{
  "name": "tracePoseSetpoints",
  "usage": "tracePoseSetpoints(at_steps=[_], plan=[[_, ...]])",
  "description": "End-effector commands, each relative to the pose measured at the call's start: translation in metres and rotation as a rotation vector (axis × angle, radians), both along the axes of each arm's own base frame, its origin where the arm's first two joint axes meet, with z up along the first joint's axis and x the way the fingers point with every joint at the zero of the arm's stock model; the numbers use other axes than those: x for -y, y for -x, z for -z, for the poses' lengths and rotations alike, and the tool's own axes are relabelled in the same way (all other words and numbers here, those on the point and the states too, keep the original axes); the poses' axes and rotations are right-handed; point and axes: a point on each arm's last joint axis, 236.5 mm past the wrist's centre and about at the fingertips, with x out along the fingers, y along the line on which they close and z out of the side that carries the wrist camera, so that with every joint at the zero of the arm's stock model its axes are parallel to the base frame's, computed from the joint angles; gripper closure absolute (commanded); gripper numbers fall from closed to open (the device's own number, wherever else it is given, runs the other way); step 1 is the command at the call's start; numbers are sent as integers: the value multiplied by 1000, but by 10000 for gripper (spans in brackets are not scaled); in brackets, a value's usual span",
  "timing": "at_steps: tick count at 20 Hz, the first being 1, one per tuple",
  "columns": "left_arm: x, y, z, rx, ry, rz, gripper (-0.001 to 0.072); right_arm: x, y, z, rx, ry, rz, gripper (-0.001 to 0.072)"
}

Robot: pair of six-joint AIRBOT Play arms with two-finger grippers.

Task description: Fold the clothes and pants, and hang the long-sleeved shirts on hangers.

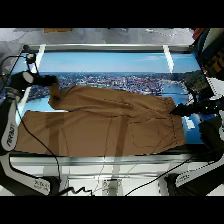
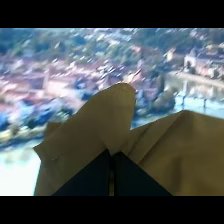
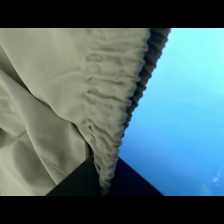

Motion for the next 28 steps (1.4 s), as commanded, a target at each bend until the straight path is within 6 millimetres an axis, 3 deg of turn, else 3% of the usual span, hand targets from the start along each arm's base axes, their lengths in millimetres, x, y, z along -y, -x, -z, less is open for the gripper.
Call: tracePoseSetpoints(at_steps=[1, 3, 4, 5, 6, 9, 12, 15, 18, 19, 21, 24, 28], plan=[[32, -22, 15, 60, 33, 15, 693, 2, -3, 1, 9, 10, 9, 679], [39, -22, 25, 43, 36, 26, 693, 2, -3, 1, 9, 11, 10, 679], [41, -22, 27, 40, 42, 26, 593, 2, -3, 1, 9, 11, 9, 679], [41, -22, 26, 41, 41, 27, 241, 2, -3, 1, 9, 11, 9, 679], [41, -22, 25, 43, 42, 26, -8, 3, -3, 1, 9, 11, 9, 679], [24, -17, 18, 31, 56, -7, 10, 3, -3, 1, 9, 12, 9, 679], [-17, -2, 14, -16, 126, -127, 9, 3, -3, 1, 10, 12, 10, 679], [-65, 24, 33, -128, 239, -293, 12, 4, -5, 2, 14, 18, 15, 679], [-90, 39, 56, -194, 385, -380, 12, 5, -7, 2, 19, 24, 21, 679], [-93, 39, 61, -198, 412, -377, 13, 5, -7, 2, 19, 24, 21, 679], [-92, 38, 76, -211, 435, -360, 90, 5, -7, 2, 20, 23, 22, 679], [-94, 32, 94, -198, 383, -325, 89, 5, -7, 2, 20, 23, 22, 679], [-96, 22, 98, -164, 374, -338, 90, 5, -7, 2, 20, 23, 22, 679]])
